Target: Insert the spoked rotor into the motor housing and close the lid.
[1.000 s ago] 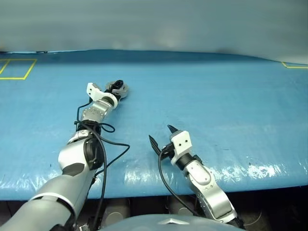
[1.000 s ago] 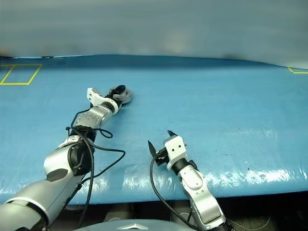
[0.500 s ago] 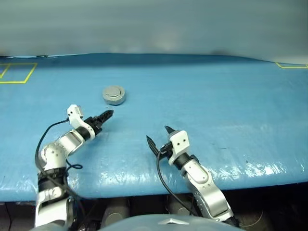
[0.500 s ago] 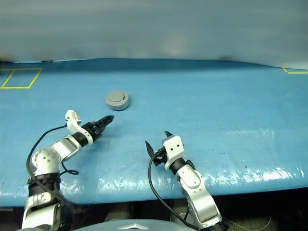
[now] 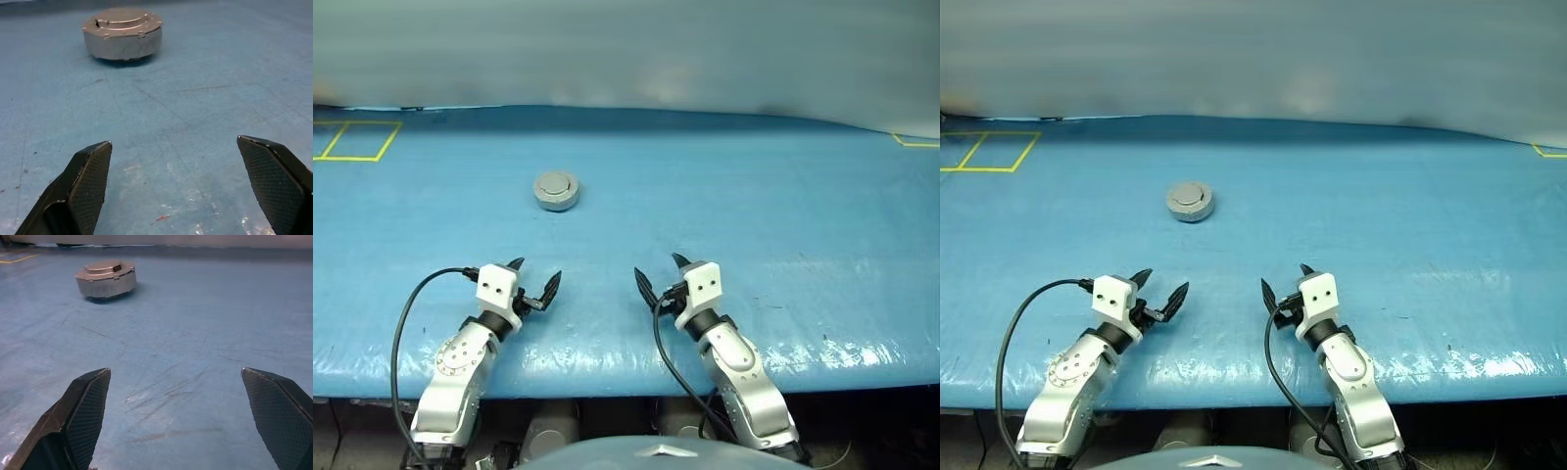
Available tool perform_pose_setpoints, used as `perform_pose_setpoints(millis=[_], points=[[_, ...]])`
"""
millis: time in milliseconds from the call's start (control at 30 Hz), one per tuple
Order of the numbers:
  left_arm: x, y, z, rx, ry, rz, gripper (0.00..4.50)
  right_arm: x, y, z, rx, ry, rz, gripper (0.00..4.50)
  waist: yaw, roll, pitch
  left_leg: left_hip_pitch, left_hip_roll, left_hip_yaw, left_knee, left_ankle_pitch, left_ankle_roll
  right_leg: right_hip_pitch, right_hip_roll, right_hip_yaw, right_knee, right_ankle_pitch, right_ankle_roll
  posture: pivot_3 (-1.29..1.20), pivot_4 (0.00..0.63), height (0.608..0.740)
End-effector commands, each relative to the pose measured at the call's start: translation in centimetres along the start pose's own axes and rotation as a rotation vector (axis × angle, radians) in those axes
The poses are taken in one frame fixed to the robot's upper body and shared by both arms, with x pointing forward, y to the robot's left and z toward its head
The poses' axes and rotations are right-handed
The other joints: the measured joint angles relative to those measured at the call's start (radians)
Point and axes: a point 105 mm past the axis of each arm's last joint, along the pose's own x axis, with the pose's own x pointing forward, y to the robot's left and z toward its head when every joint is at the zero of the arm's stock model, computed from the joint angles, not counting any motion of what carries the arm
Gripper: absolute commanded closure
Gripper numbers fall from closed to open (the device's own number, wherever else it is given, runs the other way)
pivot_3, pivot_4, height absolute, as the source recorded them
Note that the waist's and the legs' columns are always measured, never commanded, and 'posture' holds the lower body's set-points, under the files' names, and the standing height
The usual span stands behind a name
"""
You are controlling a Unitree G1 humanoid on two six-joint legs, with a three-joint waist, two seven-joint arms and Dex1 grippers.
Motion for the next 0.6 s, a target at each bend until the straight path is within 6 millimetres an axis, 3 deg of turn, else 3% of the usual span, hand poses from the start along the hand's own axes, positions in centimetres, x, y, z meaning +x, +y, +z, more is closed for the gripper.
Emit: perform_pose_setpoints(millis=[33,600], points=[[-0.2,0.2,1.7,0.029,-0.105,0.050,0.02,-0.4,-1.1,0.9,-0.035,-0.050,-0.064,0.00,0.000,0.000,0.000,0.000,0.000,0.000,0.000,0.000,0.000,0.000,0.000,0.000,0.000,0.000,0.000,0.00,0.150,0.740],[0.6,1.3,1.6,0.068,-0.127,0.105,0.02,0.1,-0.3,0.8,0.009,-0.056,-0.073,0.00,-0.001,0.000,0.000,0.000,0.001,0.000,0.000,0.000,0.001,0.000,0.001,-0.001,0.000,0.000,0.000,0.00,0.150,0.740]])
